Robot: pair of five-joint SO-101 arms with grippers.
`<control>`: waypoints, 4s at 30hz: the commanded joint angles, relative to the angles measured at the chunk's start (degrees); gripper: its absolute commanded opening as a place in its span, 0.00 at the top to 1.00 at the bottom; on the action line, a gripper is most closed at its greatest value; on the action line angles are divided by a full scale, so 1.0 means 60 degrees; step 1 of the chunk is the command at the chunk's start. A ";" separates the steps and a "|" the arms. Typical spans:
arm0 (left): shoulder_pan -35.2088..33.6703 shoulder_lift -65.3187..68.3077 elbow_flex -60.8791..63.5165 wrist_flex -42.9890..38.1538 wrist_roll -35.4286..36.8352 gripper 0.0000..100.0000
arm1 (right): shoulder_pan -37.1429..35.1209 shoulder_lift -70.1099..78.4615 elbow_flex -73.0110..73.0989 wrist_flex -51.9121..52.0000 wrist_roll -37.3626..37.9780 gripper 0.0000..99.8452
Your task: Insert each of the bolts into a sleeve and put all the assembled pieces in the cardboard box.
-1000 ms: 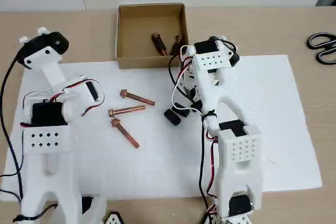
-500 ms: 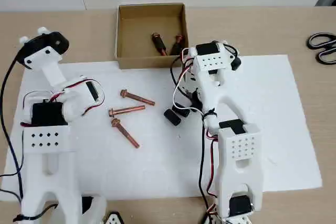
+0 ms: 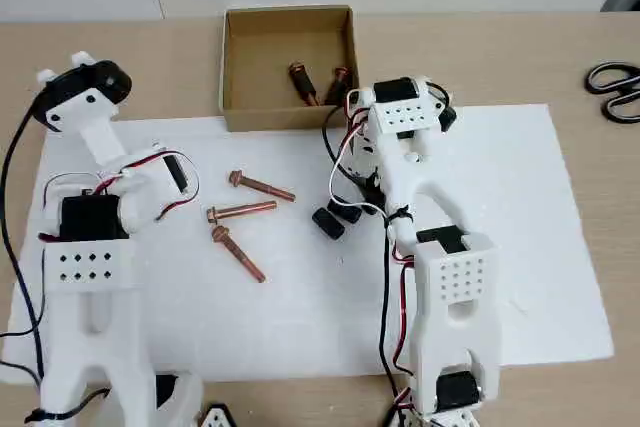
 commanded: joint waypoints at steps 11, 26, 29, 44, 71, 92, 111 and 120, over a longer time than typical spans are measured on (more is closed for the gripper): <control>0.0938 -0.1040 -0.1018 0.0073 0.0132 0.99 | 0.0168 -0.2996 -0.0234 0.0549 0.1304 1.00; 0.0938 0.1509 -0.1033 0.3018 0.1758 0.99 | 0.1429 -0.6469 0.5348 0.0491 0.1495 1.00; 0.0938 0.1758 -0.1018 0.3077 0.1773 0.99 | 0.1722 -0.6894 0.6183 0.0476 0.1495 1.00; 0.1744 0.4015 -0.1004 0.2198 0.1773 0.99 | 0.1941 -0.7289 0.7238 0.0271 0.1495 1.00; 0.2227 0.5084 -0.0696 0.0791 0.2242 0.85 | 0.1956 -0.7275 0.7238 0.0256 0.1495 1.00; 0.2168 0.5084 0.0799 -0.0615 0.2242 0.85 | 0.1956 -0.7289 0.7238 0.0256 0.1480 1.00; 0.1392 0.5084 0.1985 -0.1495 0.2212 0.99 | 0.1956 -0.7275 0.7238 0.0256 0.1480 1.00; 0.1451 0.5070 0.1385 -0.0982 0.2198 0.99 | 0.1912 -0.7289 0.7194 0.0256 0.1495 1.00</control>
